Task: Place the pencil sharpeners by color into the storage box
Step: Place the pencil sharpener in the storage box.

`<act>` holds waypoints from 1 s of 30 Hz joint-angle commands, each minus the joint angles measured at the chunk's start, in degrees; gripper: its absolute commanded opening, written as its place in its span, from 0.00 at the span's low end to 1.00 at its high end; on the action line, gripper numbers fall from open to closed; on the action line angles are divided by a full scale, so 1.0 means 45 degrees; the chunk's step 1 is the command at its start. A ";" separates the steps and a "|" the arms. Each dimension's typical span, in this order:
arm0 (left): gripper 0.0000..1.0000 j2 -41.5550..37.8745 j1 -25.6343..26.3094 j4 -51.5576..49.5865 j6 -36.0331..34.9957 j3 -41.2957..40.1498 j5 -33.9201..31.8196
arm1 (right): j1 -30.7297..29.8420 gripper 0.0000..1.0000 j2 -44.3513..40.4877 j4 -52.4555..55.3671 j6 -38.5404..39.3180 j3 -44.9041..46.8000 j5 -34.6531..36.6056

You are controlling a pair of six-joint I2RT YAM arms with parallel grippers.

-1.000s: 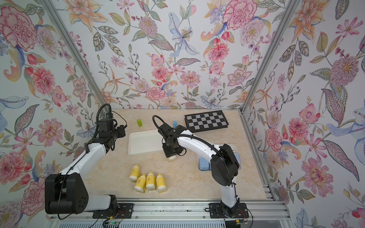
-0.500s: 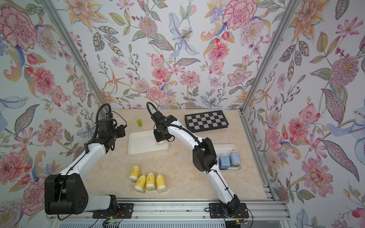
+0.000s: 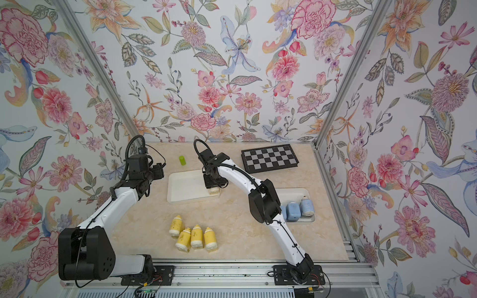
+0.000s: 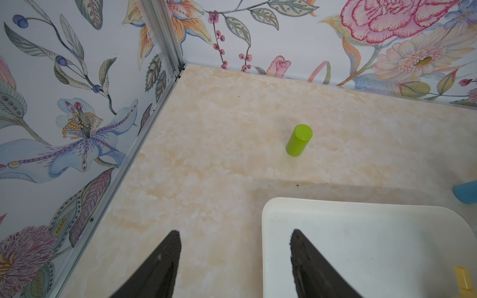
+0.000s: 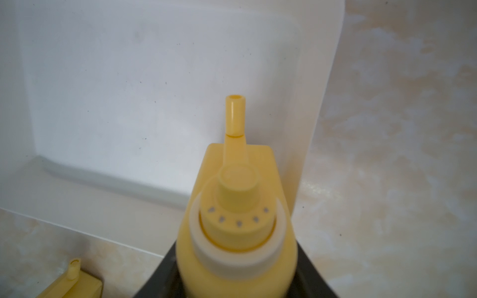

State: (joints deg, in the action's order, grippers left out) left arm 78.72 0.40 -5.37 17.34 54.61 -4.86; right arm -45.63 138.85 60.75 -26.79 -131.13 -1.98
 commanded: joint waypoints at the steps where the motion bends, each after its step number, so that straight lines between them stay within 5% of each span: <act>1: 0.69 -0.0286 0.0098 0.0137 -0.0002 -0.0168 0.0067 | -0.0073 0.32 -0.0525 0.0593 -0.0453 0.0246 0.0602; 30: 0.70 -0.0379 0.0128 0.0177 0.0014 -0.0163 0.0189 | -0.0422 0.34 -0.0497 0.1768 -0.0887 -0.0516 0.1282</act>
State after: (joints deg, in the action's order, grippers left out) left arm 78.24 0.45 -5.02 17.37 54.61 -4.51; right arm -47.55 138.34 66.87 -29.65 -130.91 2.90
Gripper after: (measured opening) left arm 0.696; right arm 0.481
